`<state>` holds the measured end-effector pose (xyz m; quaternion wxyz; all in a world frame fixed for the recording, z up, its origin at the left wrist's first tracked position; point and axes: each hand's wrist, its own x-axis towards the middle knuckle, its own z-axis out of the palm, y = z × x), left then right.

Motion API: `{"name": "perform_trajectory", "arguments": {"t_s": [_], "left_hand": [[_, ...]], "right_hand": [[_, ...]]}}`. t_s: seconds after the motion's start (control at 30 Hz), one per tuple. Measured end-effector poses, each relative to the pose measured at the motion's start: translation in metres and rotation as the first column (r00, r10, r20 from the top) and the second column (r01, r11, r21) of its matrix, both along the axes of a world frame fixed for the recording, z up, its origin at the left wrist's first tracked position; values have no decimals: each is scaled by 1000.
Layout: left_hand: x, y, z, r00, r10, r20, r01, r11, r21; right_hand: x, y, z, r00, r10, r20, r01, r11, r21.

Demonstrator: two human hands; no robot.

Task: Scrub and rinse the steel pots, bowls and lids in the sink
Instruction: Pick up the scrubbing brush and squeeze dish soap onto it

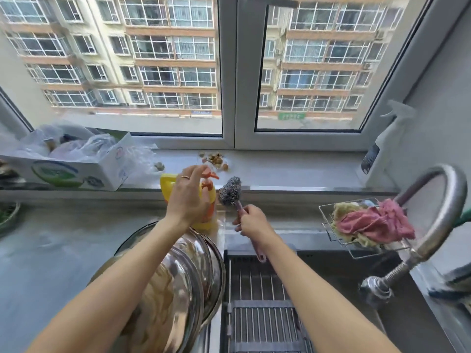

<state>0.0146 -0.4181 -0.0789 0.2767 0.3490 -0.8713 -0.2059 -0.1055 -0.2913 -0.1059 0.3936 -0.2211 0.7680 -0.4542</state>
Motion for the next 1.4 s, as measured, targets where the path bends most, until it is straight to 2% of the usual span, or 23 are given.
{"name": "perform_trajectory", "arguments": {"t_s": [0.13,0.3,0.67,1.0,1.33,1.4], "left_hand": [[-3,-21,-14,996,13,87,-15,1000,20],[0,-19,-21,997,-8,73,1,996,94],[-4,-26,-33,999,-16,-49,24,985,169],[-10,-22,-34,998,36,-49,-30,993,112],[-3,-8,-23,999,13,37,-19,985,170],[5,-2,-17,1000,24,-5,-23,988,155]], "right_hand": [[3,-24,-12,997,0,71,3,999,-36],[12,-31,-27,971,-33,236,63,991,-119],[11,-35,-40,956,-54,289,112,976,-189],[15,-36,-39,929,-64,366,147,968,-205],[15,-28,-29,920,-74,385,174,957,-231],[18,-18,-26,915,-80,396,187,953,-240]]}}
